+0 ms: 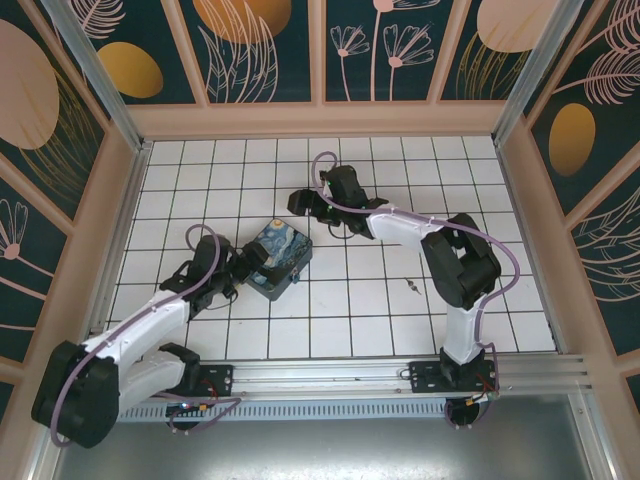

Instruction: Unlock a padlock with a key

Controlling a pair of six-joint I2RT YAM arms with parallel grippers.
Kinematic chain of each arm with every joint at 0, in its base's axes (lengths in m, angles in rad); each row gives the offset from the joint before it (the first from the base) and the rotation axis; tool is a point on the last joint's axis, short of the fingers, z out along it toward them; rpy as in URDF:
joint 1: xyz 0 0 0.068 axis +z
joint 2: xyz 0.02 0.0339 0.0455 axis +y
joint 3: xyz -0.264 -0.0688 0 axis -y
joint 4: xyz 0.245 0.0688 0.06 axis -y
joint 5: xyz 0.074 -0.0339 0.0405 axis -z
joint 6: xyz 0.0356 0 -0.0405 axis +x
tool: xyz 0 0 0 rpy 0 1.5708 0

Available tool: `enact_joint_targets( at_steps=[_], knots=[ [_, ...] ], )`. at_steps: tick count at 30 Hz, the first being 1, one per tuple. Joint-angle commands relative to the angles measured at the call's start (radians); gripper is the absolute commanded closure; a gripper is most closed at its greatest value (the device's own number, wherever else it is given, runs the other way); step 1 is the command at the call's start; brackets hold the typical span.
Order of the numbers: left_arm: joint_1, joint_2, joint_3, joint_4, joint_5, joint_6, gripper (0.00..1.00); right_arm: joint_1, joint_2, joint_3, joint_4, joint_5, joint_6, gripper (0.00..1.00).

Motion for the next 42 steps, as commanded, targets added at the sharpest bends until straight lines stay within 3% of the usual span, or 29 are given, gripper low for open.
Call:
enact_joint_targets(
  at_steps=[1,10,20,33,36,42],
  knots=[
    [0.004,0.071,0.073,0.109,0.033,0.026,0.02,0.006,-0.040,-0.054,0.048,-0.031,0.035,0.11],
    [0.002,0.281,0.219,0.203,0.098,0.076,0.01,0.008,-0.202,-0.299,0.211,-0.012,0.136,0.12],
    [-0.082,0.458,0.313,0.324,0.119,0.042,0.01,0.000,-0.375,-0.456,0.186,0.085,0.159,0.11],
    [-0.101,0.491,0.316,0.378,0.092,0.033,0.02,-0.026,-0.342,-0.416,0.082,0.149,0.158,0.06],
    [-0.101,0.485,0.333,0.346,0.065,0.066,0.01,-0.041,-0.394,-0.438,0.034,0.211,0.152,0.01],
    [-0.101,0.434,0.400,0.185,-0.072,0.171,0.01,-0.101,-0.560,-0.487,-0.107,0.246,0.111,0.01]
  ],
)
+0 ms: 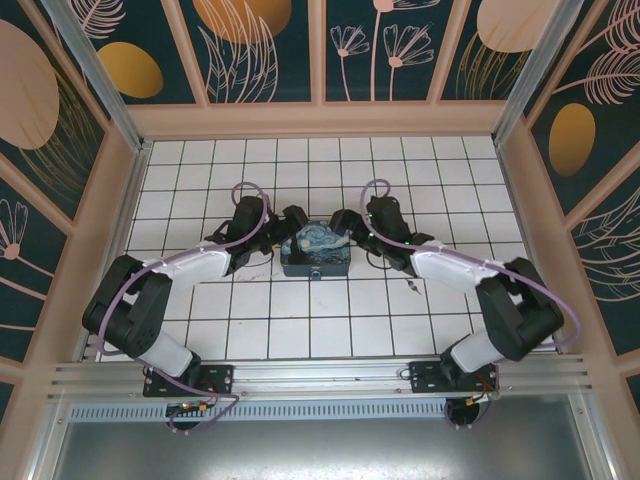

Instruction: Unlock a padlock with a key

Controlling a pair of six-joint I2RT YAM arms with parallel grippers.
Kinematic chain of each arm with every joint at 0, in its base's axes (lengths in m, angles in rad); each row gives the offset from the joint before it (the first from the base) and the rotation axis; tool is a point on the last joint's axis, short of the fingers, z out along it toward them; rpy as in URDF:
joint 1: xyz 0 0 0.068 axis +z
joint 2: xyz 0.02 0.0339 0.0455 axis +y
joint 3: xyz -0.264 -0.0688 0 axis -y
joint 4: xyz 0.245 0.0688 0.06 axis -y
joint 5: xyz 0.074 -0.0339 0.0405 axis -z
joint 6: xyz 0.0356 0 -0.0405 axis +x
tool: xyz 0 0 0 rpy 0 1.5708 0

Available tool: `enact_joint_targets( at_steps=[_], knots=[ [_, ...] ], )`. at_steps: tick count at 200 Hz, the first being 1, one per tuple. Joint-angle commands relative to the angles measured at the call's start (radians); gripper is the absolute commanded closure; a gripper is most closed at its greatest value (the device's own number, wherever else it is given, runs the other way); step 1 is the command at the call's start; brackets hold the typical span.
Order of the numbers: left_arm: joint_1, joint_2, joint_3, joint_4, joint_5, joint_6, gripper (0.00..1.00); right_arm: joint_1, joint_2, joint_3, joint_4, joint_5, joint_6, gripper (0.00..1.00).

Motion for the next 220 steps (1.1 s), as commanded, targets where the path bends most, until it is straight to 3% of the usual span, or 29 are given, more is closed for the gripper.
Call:
enact_joint_targets(
  at_steps=[1,27,73,98,143,220],
  knots=[
    [-0.004,-0.058,0.051,-0.112,-0.126,0.088,0.01,-0.029,-0.120,-0.013,-0.145,0.061,-0.050,0.01],
    [-0.004,-0.121,0.056,-0.177,-0.230,0.109,0.01,-0.083,-0.208,-0.040,-0.309,0.106,-0.107,0.02],
    [-0.003,-0.179,0.012,-0.126,-0.163,0.126,0.01,-0.186,-0.305,-0.188,-0.409,0.107,-0.144,0.10],
    [-0.003,-0.199,0.008,-0.123,-0.130,0.138,0.01,-0.226,-0.325,-0.252,-0.403,0.095,-0.146,0.18],
    [-0.003,-0.245,-0.017,-0.145,-0.203,0.077,0.01,-0.269,-0.322,-0.307,-0.366,0.059,-0.160,0.25],
    [-0.003,-0.193,0.006,-0.130,-0.121,0.096,0.01,-0.257,-0.386,-0.386,-0.344,-0.051,-0.114,0.33]
  ],
)
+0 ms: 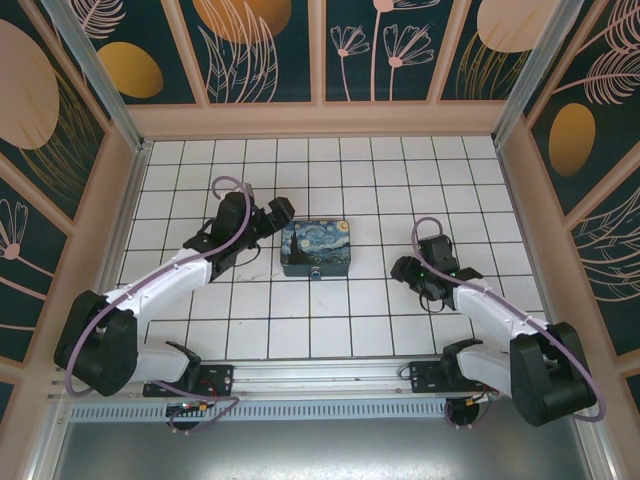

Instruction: Unlock a padlock with a key

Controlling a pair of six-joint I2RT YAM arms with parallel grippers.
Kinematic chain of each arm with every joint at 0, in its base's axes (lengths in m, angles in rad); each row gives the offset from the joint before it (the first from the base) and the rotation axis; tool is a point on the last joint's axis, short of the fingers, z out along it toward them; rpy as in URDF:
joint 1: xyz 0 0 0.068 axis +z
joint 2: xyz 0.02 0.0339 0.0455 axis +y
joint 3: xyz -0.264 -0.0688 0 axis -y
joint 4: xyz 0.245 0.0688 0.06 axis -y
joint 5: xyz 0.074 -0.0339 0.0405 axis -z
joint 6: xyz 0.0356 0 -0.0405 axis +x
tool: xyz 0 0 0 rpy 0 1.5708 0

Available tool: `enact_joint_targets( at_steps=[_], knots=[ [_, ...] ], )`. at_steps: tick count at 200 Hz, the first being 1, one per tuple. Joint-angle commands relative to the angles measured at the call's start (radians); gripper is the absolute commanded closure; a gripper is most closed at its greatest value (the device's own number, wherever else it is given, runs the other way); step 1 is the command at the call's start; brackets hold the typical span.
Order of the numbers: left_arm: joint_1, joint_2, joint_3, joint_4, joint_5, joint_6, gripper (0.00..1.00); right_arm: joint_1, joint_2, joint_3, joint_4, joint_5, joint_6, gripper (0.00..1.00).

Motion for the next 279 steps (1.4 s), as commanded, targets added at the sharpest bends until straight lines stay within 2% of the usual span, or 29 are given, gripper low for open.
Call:
enact_joint_targets(
  at_steps=[1,27,85,144,190,279],
  knots=[
    [-0.003,0.025,0.009,0.018,0.036,0.000,0.01,0.007,-0.046,-0.034,0.014,-0.063,0.028,0.33],
    [-0.004,0.035,0.007,0.031,0.040,-0.005,0.02,0.052,-0.039,-0.038,0.022,-0.080,0.051,0.40],
    [-0.003,0.034,-0.002,0.035,0.045,-0.014,0.01,0.216,0.041,0.049,-0.031,0.011,0.105,0.41],
    [-0.003,0.043,-0.005,0.041,0.066,-0.004,0.01,0.208,0.023,0.143,-0.208,0.191,0.118,0.41],
    [-0.002,0.062,0.000,0.045,0.074,-0.007,0.01,0.205,0.111,0.174,-0.240,0.225,0.160,0.42],
    [-0.003,0.062,0.003,0.054,0.080,-0.007,0.01,0.208,0.220,0.190,-0.188,0.219,0.177,0.52]
  ],
)
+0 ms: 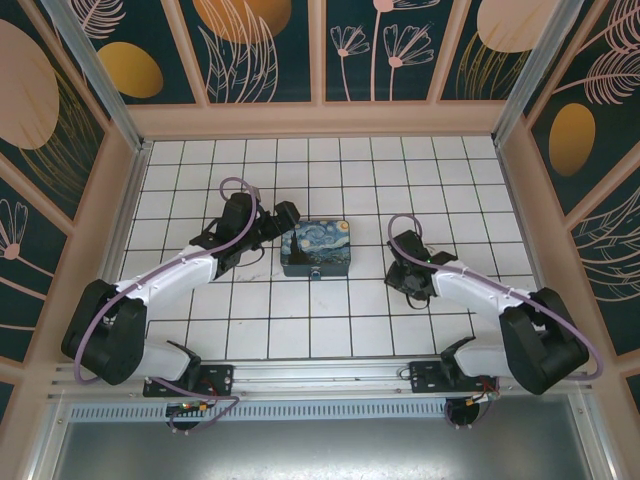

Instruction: Unlock a padlock with a key

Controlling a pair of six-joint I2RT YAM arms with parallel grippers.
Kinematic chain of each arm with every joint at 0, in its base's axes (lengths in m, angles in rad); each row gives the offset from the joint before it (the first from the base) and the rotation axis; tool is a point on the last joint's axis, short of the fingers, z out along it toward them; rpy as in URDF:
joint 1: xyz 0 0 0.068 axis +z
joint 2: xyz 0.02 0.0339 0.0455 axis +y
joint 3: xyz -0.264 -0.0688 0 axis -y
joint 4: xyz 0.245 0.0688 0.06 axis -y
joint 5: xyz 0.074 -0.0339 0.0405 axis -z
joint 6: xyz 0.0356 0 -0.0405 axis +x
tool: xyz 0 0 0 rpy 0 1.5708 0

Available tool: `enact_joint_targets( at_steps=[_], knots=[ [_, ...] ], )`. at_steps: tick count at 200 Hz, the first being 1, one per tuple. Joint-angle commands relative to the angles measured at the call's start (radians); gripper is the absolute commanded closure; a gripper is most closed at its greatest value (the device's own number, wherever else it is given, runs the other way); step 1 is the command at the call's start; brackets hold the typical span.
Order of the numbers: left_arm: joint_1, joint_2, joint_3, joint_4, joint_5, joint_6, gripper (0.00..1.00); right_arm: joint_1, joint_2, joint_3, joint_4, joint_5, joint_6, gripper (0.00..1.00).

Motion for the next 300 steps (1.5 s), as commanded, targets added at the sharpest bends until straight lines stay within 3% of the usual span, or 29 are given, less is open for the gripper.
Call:
enact_joint_targets(
  at_steps=[1,93,152,199,247,300],
  knots=[
    [-0.003,0.003,0.003,0.031,0.007,0.000,0.01,-0.002,0.025,0.023,0.004,0.017,0.019,0.52],
    [-0.002,0.017,0.000,0.037,0.010,0.005,0.01,0.037,0.096,-0.006,0.048,0.002,0.019,0.70],
    [-0.003,0.017,-0.007,0.035,0.010,0.008,0.01,0.042,0.113,-0.015,0.079,-0.005,0.005,1.00],
    [-0.003,-0.003,-0.024,0.040,0.031,0.004,0.02,0.042,0.004,-0.014,0.085,-0.017,0.011,1.00],
    [-0.003,-0.017,-0.029,0.085,0.125,-0.030,0.02,0.041,-0.175,0.019,0.121,-0.077,0.026,1.00],
    [-0.003,-0.053,-0.058,0.225,0.280,-0.217,0.02,0.042,-0.266,0.049,0.395,-0.222,0.086,1.00]
  ],
)
